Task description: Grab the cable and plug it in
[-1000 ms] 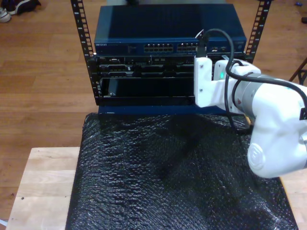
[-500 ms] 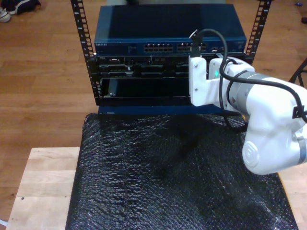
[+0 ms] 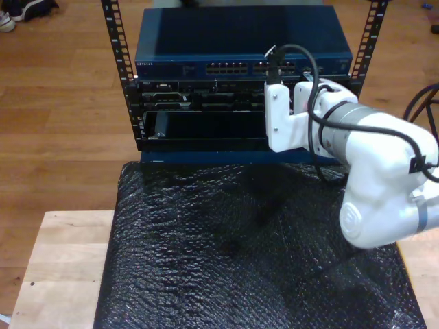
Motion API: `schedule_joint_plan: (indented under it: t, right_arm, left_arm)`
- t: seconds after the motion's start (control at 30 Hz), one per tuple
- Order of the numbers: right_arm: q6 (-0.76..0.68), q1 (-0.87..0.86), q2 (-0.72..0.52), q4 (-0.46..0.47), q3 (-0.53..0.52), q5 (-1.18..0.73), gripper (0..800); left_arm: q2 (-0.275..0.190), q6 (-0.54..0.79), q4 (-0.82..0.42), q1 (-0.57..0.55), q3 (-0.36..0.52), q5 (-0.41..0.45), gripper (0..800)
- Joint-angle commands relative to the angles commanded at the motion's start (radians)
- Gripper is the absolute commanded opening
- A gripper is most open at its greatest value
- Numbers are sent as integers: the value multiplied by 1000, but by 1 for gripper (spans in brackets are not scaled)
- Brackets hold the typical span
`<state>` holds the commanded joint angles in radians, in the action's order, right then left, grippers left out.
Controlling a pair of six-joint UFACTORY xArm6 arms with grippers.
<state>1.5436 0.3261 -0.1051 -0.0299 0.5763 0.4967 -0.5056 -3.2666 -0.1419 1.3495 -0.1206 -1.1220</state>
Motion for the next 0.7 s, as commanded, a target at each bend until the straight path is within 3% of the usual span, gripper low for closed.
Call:
schedule_joint_plan:
  t: [0.37, 0.7]
  right_arm:
    - [0, -5, -5, -2, -14, 34, 0]
    - [-6, -3, 5, -3, -81, 290, 0]
  left_arm:
    - [0, 0, 0, 0, 0, 0, 800]
    - [0, 0, 0, 0, 0, 0, 800]
